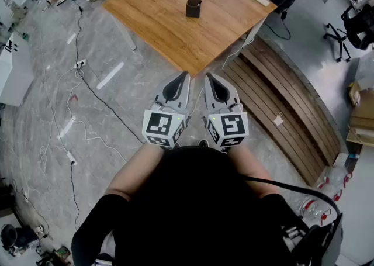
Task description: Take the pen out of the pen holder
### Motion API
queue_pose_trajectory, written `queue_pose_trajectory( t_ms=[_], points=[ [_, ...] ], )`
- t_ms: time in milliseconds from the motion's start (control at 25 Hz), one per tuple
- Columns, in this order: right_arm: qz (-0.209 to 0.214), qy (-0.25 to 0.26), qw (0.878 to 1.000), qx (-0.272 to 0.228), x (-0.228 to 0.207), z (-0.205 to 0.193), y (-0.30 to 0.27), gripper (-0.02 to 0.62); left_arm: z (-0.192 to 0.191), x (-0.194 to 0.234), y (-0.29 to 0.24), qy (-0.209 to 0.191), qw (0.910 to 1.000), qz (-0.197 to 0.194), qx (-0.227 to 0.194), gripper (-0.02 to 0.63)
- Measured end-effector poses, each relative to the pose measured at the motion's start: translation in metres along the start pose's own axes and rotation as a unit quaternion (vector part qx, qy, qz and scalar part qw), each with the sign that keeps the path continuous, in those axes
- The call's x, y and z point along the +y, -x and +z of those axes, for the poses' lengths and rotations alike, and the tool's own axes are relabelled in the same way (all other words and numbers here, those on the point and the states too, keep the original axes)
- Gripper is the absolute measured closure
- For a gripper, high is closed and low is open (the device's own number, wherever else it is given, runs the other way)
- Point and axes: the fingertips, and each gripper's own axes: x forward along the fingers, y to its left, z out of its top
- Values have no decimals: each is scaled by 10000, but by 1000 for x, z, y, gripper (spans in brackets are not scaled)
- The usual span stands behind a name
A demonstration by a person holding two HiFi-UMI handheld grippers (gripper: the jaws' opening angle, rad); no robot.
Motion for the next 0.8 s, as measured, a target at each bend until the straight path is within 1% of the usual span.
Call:
queue_pose_trajectory(
  t_ms=[480, 640, 800],
  points=[
    [-41, 94, 9999, 18, 10, 1, -14, 581, 0, 15, -2, 11, 9999, -112, -15, 606],
    [-159, -40, 9999, 18, 15, 3, -23, 581, 0, 26, -1, 31, 9997, -225, -9, 606],
    [-395, -174, 9991, -29, 16, 1, -32, 581, -3, 41, 1, 58, 9994, -337, -24, 606]
  ],
)
